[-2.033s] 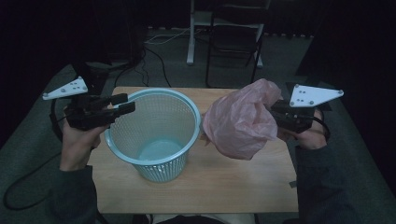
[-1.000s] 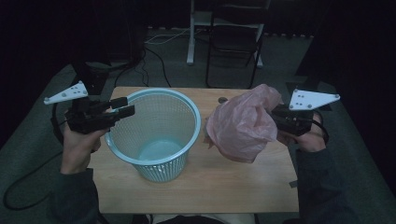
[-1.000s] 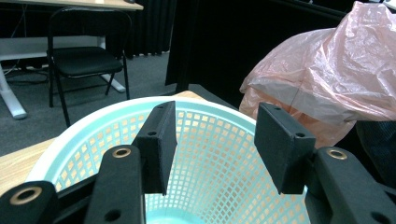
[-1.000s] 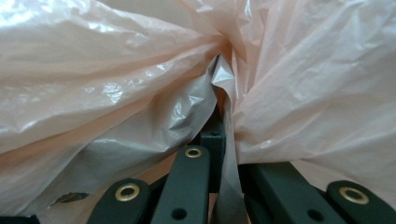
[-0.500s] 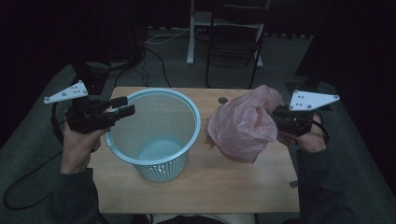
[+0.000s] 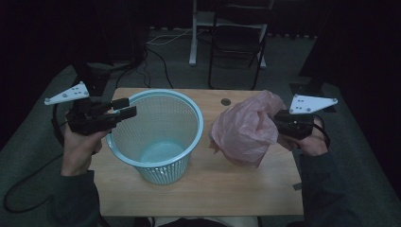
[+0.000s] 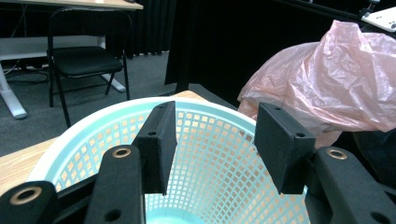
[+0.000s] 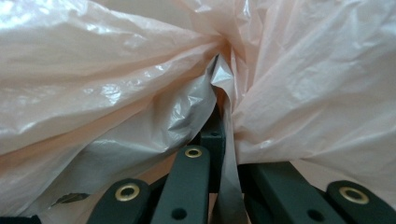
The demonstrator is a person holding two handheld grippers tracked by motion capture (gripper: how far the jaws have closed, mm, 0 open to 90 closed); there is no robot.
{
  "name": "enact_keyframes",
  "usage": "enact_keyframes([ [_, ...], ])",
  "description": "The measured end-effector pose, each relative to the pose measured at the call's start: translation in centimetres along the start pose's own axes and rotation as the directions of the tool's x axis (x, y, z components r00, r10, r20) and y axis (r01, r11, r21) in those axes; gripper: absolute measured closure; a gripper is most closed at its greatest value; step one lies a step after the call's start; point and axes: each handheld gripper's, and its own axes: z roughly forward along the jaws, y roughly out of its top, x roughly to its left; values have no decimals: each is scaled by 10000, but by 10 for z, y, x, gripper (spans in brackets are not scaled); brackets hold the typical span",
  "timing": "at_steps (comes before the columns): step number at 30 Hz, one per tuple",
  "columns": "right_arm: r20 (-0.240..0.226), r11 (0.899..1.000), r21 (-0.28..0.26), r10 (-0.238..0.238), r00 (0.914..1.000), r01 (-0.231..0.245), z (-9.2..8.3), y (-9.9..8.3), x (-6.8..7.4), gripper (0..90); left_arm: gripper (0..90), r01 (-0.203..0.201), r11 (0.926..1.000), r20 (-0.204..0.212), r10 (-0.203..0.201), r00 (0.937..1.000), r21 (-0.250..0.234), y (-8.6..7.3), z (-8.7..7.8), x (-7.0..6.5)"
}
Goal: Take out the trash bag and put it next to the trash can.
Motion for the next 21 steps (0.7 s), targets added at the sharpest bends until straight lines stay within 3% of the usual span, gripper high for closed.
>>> enact_keyframes([
  [21, -256, 9984, 512, 269, 9993, -255, 16, -18, -2, 892, 490, 61, 10000, -3, -61, 10000, 23, -4, 0, 1],
])
